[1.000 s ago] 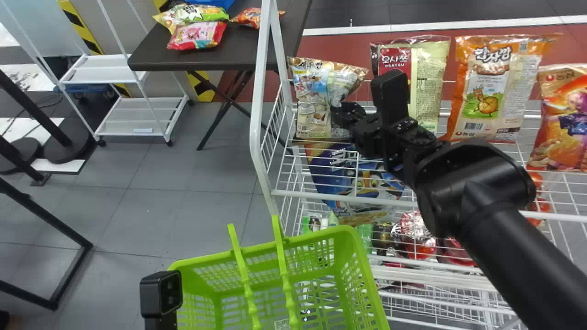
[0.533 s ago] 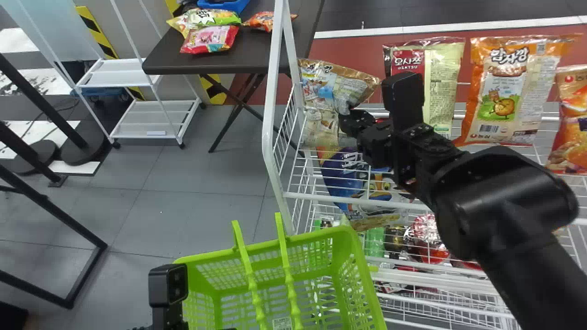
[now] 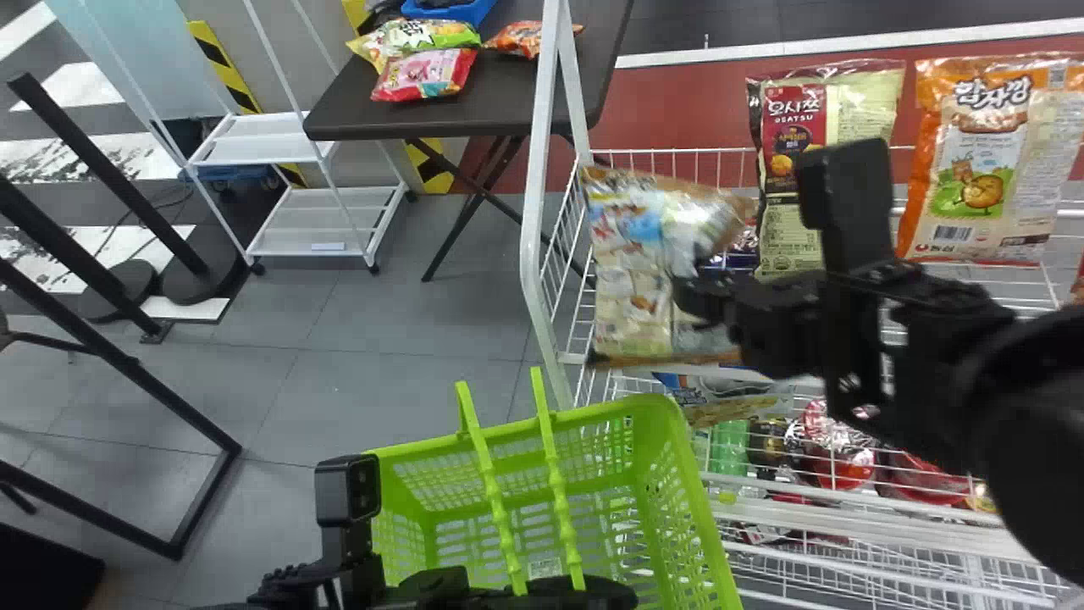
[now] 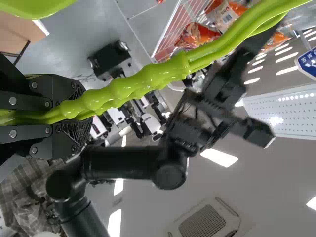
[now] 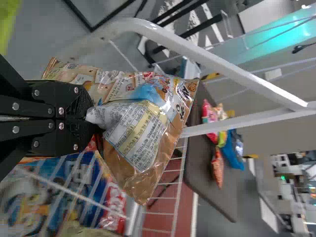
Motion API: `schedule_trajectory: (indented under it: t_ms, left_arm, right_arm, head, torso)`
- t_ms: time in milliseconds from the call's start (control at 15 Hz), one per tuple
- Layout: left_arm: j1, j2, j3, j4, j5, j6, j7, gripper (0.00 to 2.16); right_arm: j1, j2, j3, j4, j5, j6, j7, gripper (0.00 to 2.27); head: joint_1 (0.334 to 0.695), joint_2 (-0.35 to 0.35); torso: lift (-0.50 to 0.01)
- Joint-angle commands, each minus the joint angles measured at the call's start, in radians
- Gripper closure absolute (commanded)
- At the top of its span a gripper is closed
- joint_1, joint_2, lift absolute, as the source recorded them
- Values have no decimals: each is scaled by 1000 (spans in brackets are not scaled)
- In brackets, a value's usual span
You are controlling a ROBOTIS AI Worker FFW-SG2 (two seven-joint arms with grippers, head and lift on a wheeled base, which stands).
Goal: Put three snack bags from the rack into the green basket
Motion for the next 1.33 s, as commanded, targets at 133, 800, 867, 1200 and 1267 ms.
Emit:
schedule_trajectory:
  t_ms: [133, 800, 867, 1200, 1267]
  left_arm:
    - [-46, 6, 1, 31, 2, 36, 3, 2148]
    - [-75, 2, -13, 46, 77, 104, 15, 2148]
    - [-74, -2, -6, 45, 88, 107, 15, 2148]
    - [-74, -6, 17, 46, 140, 159, 7, 2148]
    - [-74, -6, 18, 46, 149, 162, 4, 2148]
  right_arm:
    - [141, -95, -96, -261, -92, 222, -24, 2246]
    - [254, -112, -58, -308, -276, 354, -21, 2246]
    - [256, -112, -41, -290, -270, 348, -21, 2246]
    - [256, -92, 83, -120, -222, 112, 4, 2246]
    - [250, -82, 102, -84, -222, 93, 7, 2246]
  head:
    - [695, 220]
    - [695, 253]
    - [695, 268]
    - [695, 350]
    - [695, 350]
  torso:
    - [0]
    - [0]
    - [0]
    - [0]
    - [0]
